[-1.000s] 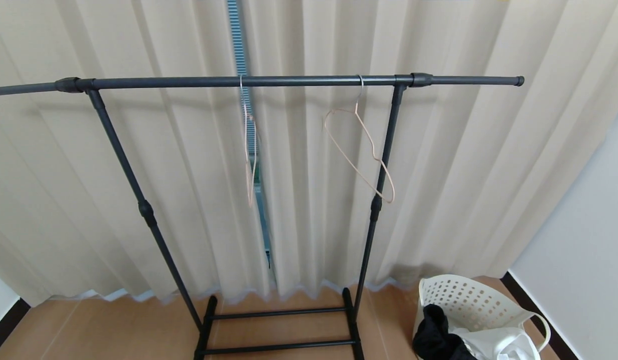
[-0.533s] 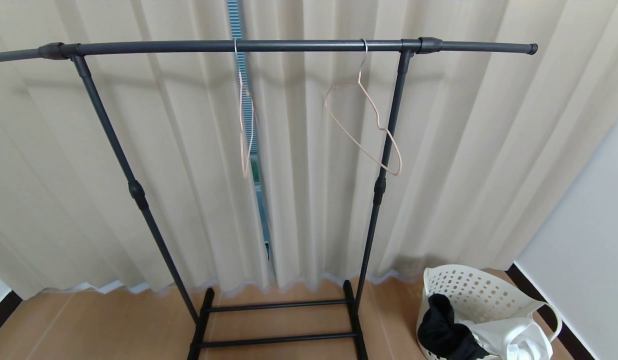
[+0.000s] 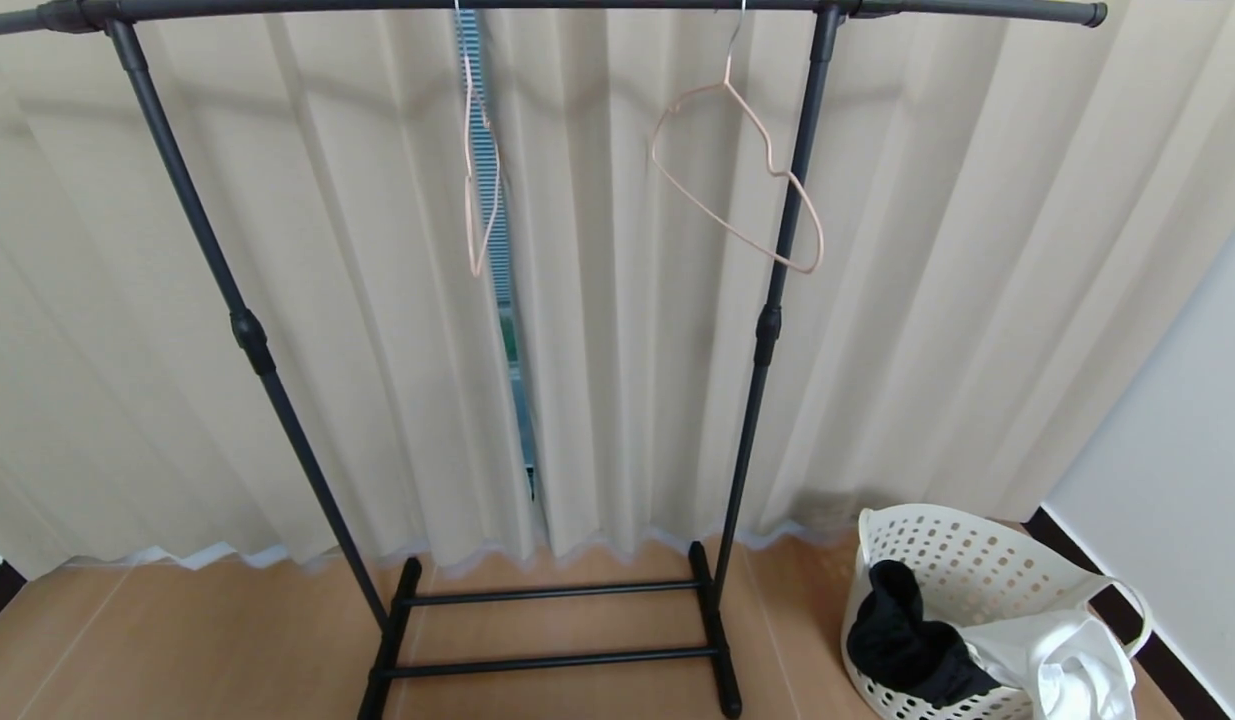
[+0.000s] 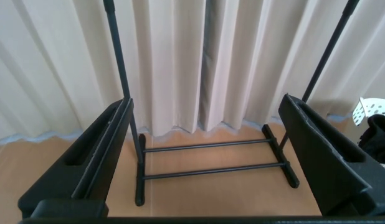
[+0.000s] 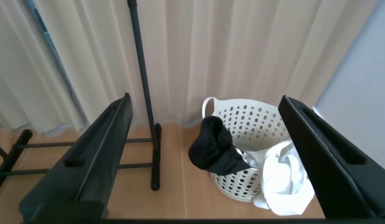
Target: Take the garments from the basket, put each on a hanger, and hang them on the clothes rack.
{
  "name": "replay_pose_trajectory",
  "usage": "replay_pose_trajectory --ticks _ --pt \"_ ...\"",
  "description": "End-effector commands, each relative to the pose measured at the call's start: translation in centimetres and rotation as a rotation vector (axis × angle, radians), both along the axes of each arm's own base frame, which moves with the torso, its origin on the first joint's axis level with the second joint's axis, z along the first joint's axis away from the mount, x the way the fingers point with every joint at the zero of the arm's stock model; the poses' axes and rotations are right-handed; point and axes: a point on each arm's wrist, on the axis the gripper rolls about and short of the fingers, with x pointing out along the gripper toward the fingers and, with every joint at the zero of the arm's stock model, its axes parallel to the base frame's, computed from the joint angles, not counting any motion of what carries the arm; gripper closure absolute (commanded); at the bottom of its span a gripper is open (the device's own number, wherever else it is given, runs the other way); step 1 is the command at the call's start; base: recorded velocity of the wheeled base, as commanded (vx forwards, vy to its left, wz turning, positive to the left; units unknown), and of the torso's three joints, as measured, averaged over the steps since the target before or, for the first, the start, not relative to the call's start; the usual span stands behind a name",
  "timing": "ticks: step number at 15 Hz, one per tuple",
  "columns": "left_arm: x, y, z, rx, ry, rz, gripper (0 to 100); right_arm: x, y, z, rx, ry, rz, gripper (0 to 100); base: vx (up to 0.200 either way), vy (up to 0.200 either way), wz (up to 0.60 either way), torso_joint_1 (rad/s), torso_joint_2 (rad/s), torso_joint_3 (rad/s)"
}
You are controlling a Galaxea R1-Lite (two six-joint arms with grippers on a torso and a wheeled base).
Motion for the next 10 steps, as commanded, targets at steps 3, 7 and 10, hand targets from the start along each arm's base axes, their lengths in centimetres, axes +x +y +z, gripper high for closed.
replay_pose_trajectory --ticks 3,7,10 --pt "0.01 0.00 0.00 0.000 0.001 0.000 0 0.02 0.00 -0.03 0.000 0.003 0.001 0 0.000 0.000 0.00 -0.121 0.47 0.359" --pt "0.01 0.00 0.00 0.000 0.001 0.000 0 0.02 0.00 -0.03 0.000 0.003 -0.001 0 0.000 0.000 0.00 -0.081 0.46 0.365" --pt "0.01 0.00 0.00 0.000 0.001 0.000 0 0.02 0.00 -0.03 0.000 0.003 -0.001 0 0.000 0.000 0.00 -0.038 0.45 0.409"
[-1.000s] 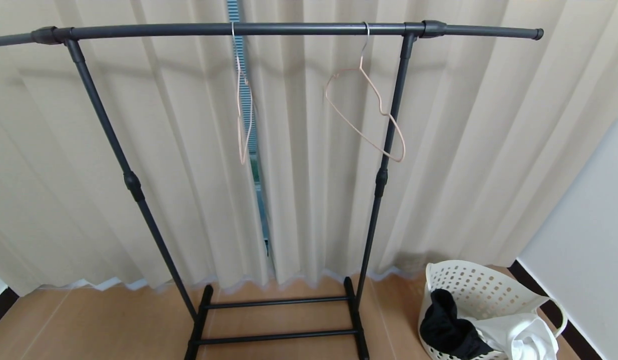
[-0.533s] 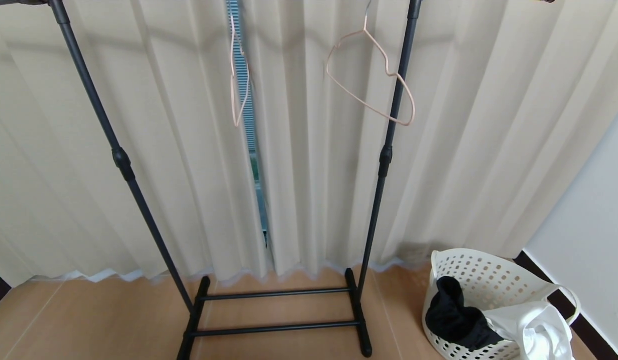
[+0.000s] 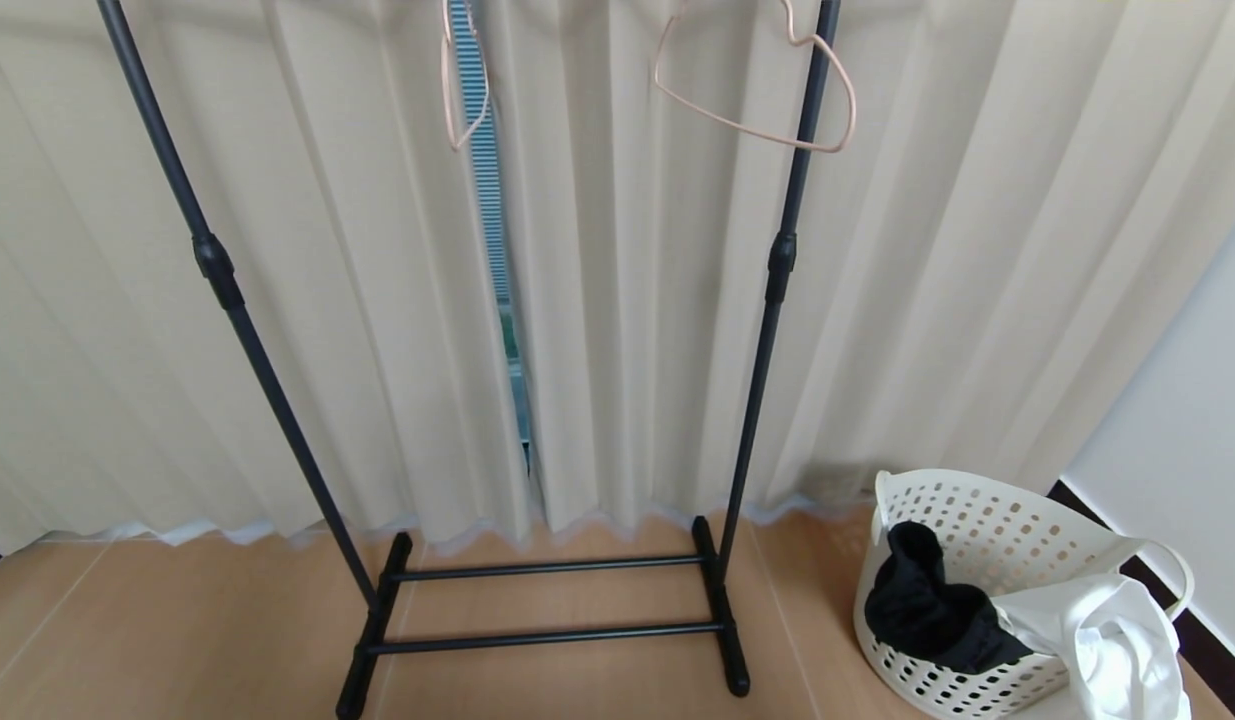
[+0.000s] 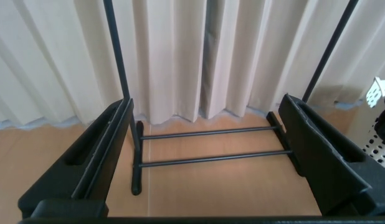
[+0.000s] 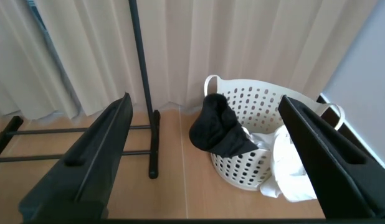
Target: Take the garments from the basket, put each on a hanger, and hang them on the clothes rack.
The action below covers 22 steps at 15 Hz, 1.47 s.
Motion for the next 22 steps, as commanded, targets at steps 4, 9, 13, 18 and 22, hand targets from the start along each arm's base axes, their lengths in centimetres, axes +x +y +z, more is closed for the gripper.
replay_pose_trajectory --ticks 4,9,13,18,22 --pt "0.01 0.00 0.02 0.000 -0.001 0.000 0 0.00 0.00 0.04 0.000 -0.001 0.000 0 0.000 0.000 -0.15 -0.006 0.16 0.148" --pt "0.01 0.00 0.02 0.000 -0.001 0.000 0 0.00 0.00 0.04 0.000 -0.001 0.001 0 0.000 0.000 -0.60 0.000 0.02 0.014" --pt "0.01 0.00 0.02 0.000 -0.001 0.000 0 0.00 0.00 0.04 0.000 -0.001 0.000 0 0.050 -0.100 0.00 0.000 0.00 0.001" --pt "0.01 0.00 0.02 -0.002 -0.001 0.000 0 0.00 0.00 0.04 0.001 -0.001 0.000 0 0.200 -0.080 0.00 0.001 0.00 0.003" --pt "0.01 0.00 0.04 -0.003 -0.002 0.002 0 0.00 0.00 0.04 0.001 -0.001 0.001 0 0.100 0.000 0.00 0.000 0.00 0.000"
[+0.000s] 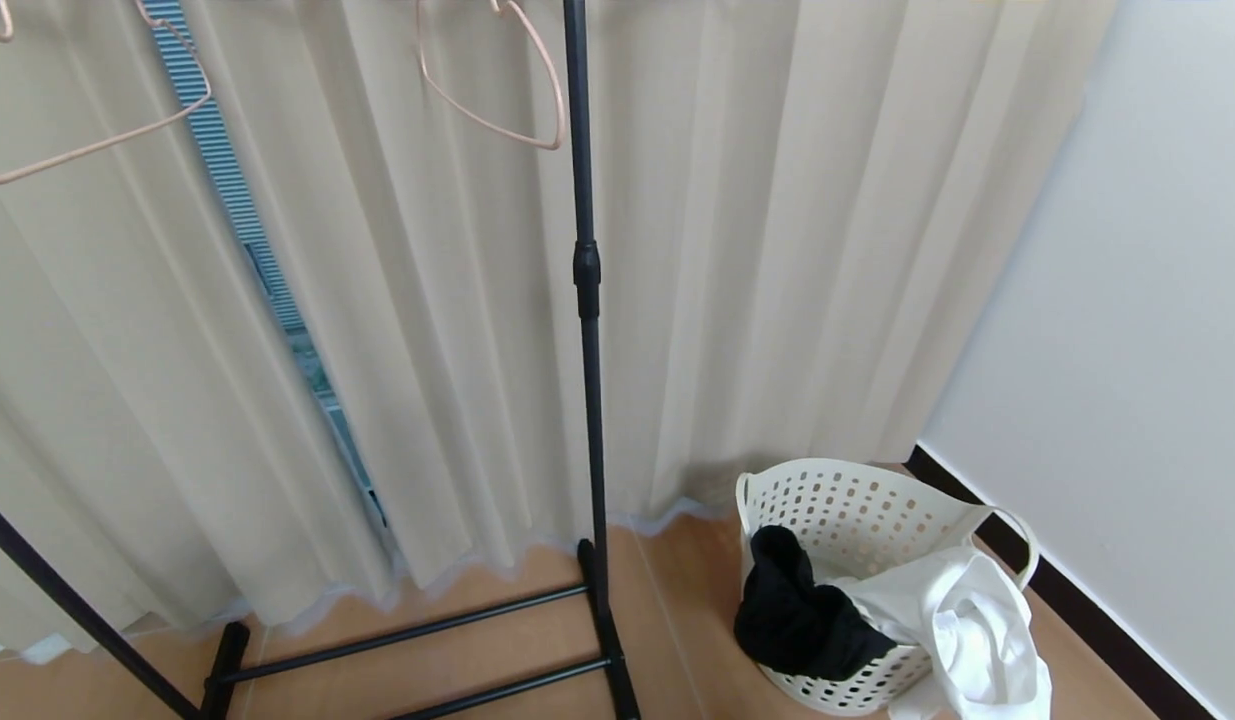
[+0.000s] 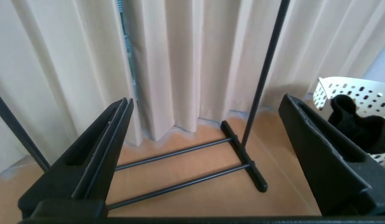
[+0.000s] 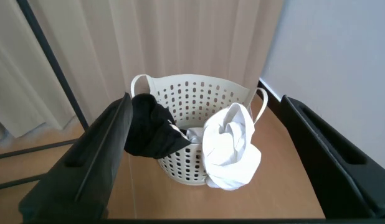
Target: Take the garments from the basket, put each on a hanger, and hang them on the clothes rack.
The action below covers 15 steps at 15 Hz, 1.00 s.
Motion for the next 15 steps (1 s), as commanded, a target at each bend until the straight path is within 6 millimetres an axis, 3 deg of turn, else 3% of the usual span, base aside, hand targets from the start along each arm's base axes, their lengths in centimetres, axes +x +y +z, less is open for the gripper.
replay_pose_trajectory --ticks 1,6,9,15 --pt "0.01 0.00 0.02 -0.001 -0.001 0.000 0 0.01 0.00 0.01 0.000 0.001 -0.001 0 0.000 0.000 0.00 0.000 0.00 0.000" --pt "0.01 0.00 0.00 -0.001 0.001 -0.002 0 0.01 0.00 0.01 0.000 0.001 -0.001 0 0.000 0.000 0.00 0.000 0.00 0.000" --pt "0.01 0.00 0.00 -0.003 0.001 0.000 0 0.01 0.00 0.01 0.000 0.001 -0.001 0 0.000 0.000 -0.60 0.002 0.00 -0.001" --pt "0.01 0.00 0.00 -0.003 0.001 -0.002 0 0.01 0.00 0.01 0.000 0.001 -0.001 0 0.000 0.000 0.00 0.000 0.00 0.000"
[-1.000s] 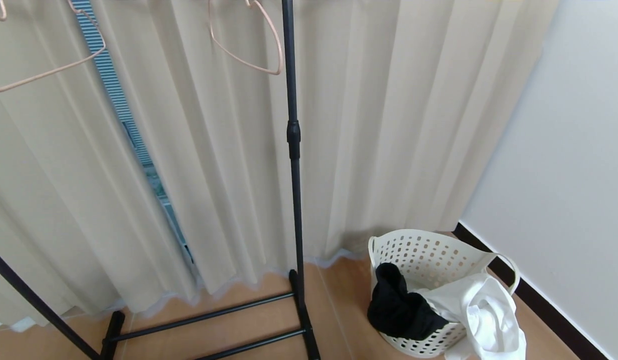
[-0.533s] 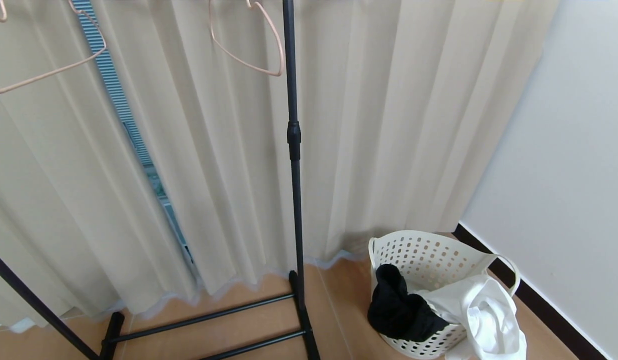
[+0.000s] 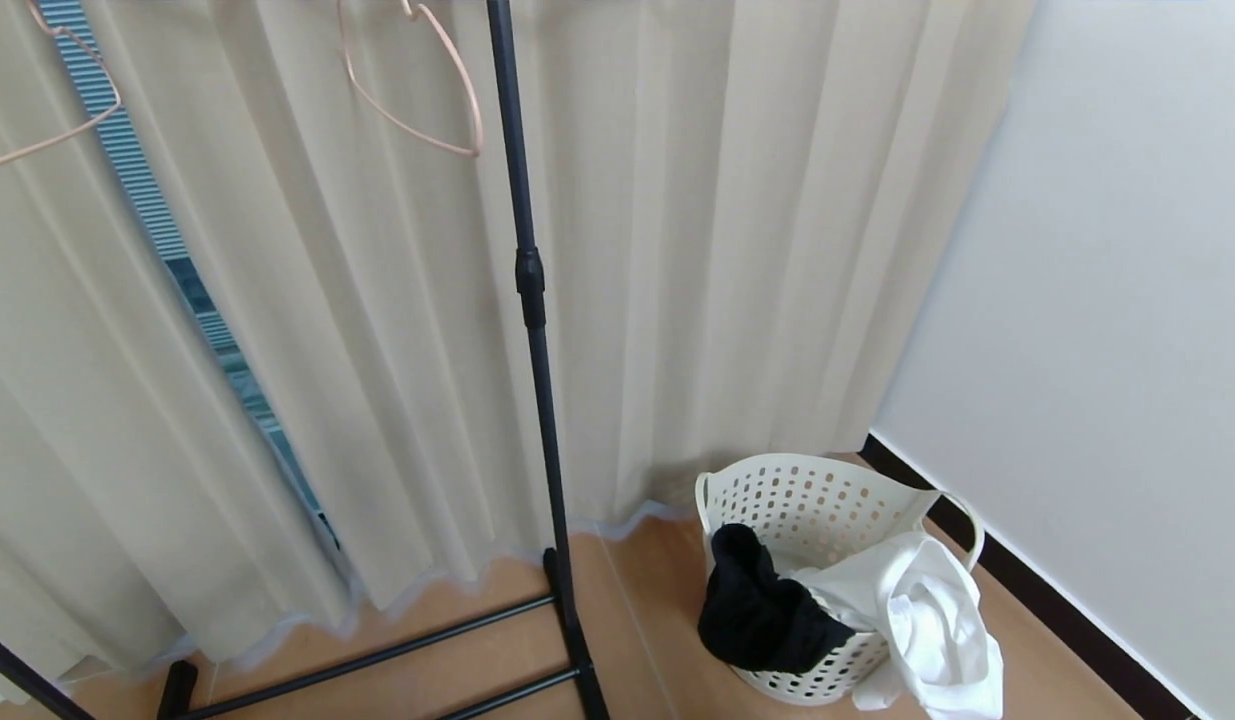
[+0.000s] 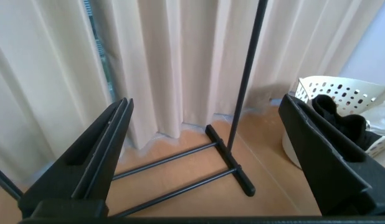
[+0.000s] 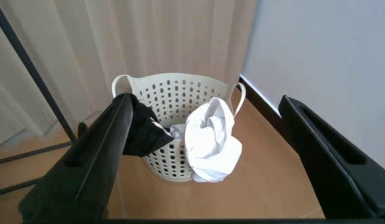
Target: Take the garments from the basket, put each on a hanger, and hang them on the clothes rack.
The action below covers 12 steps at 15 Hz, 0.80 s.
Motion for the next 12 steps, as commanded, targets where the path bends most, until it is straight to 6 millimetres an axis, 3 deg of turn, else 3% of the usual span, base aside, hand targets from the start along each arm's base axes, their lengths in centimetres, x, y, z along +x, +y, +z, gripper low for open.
replay_pose_trajectory --ticks 1,12 --pt "0.01 0.00 0.00 0.000 0.001 0.000 0 0.01 0.00 0.00 0.000 0.001 0.000 0 0.000 0.000 0.00 0.000 0.00 0.000" --pt "0.01 0.00 0.00 0.000 0.001 0.000 0 0.00 0.00 0.04 0.000 0.000 0.001 0 0.000 0.000 0.00 0.004 0.00 -0.175"
